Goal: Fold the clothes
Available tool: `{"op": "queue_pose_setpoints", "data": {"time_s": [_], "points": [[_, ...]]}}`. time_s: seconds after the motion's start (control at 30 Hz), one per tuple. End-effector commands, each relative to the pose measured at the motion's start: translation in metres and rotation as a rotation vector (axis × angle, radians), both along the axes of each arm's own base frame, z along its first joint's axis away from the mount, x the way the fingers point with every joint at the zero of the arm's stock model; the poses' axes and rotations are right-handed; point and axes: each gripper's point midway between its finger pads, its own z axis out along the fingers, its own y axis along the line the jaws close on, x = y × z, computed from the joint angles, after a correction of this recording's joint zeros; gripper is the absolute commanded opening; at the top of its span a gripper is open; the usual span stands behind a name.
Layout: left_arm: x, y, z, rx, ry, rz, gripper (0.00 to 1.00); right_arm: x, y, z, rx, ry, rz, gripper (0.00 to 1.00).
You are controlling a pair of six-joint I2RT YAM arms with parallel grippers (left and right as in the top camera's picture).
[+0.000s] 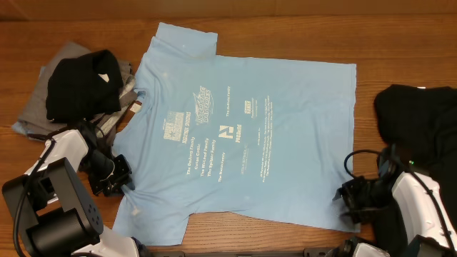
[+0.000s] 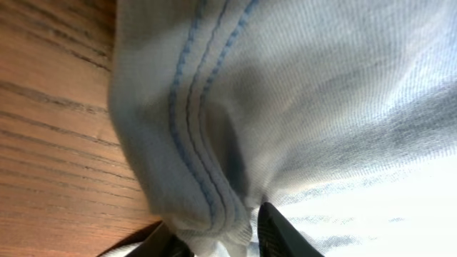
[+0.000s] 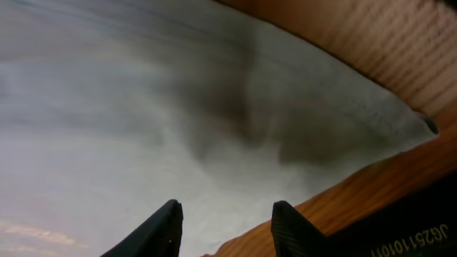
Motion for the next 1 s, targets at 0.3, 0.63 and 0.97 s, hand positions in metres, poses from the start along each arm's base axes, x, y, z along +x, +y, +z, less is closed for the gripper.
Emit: {"op": "queue_pose_setpoints", "data": {"time_s": [0.3,0.63,0.97], "points": [[0.008,0.000,0.005,-0.004,-0.049,-0.009,0.38,-0.031,0.012,-0.033,0.003,0.067,-0.073,0.40],[0.008,0.000,0.005,-0.003,-0.051,-0.010,0.41,-0.001,0.009,-0.013,0.040,-0.065,0.068,0.40],[0.009,0.000,0.005,-0.003,-0.052,-0.010,0.45,-0.011,0.025,0.010,0.136,-0.032,0.071,0.48]]}}
